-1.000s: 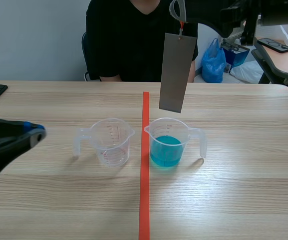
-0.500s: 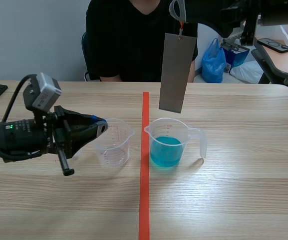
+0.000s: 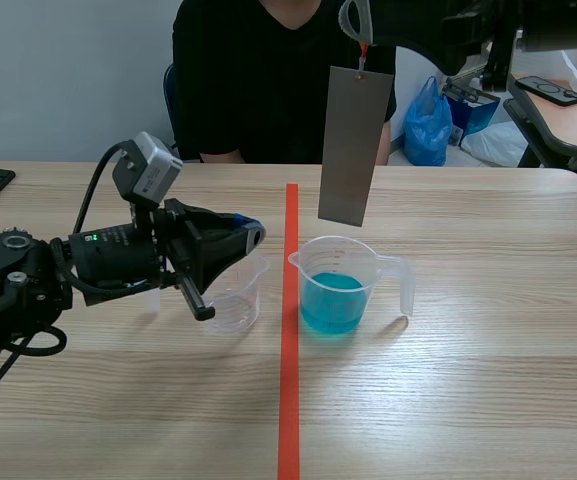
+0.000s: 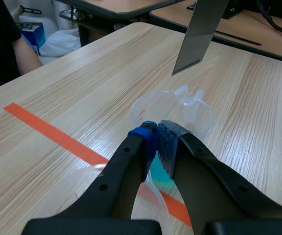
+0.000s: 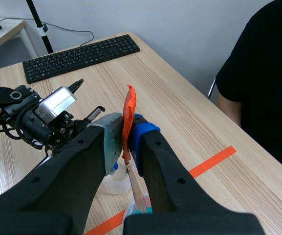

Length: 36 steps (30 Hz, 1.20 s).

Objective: Do the redox reaction experiment.
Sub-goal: 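Raise the plate and point at it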

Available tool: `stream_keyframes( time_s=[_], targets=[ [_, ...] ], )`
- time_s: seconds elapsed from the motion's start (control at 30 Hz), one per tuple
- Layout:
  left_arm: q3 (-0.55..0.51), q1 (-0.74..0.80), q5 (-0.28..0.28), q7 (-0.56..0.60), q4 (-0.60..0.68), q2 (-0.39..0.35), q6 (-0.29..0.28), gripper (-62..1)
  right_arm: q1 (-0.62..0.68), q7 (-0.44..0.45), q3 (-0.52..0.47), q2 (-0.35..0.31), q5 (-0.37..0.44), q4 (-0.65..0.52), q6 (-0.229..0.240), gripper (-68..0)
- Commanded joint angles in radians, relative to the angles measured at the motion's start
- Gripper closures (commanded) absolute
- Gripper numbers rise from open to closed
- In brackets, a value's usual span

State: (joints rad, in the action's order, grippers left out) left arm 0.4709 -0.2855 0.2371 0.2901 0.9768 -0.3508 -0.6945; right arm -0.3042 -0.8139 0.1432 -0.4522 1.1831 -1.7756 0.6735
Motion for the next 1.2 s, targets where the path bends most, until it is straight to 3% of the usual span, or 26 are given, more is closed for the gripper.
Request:
stream_keyframes(
  time_s=[0.0,0.53,0.7,1.17],
  targets=[
    [0.011,-0.02,0.014,-0.008,0.017,0.017,-0.002,-4.0,-0.023,0.01,-0.01,-0.01,0.019,-0.003,0.0,-1.7],
    [0.015,-0.043,0.014,-0.064,0.017,0.116,0.002,-4.0,-0.023,0.008,-0.01,-0.01,0.019,-0.003,0.0,-1.7],
    [0.015,-0.058,0.014,-0.067,0.017,0.12,0.039,-4.0,-0.023,0.008,-0.01,-0.01,0.019,-0.003,0.0,-1.7],
    [0.015,-0.058,0.014,-0.079,0.017,0.115,0.038,-4.0,-0.023,0.011,-0.01,-0.007,0.023,-0.003,0.0,-1.7]
  ],
)
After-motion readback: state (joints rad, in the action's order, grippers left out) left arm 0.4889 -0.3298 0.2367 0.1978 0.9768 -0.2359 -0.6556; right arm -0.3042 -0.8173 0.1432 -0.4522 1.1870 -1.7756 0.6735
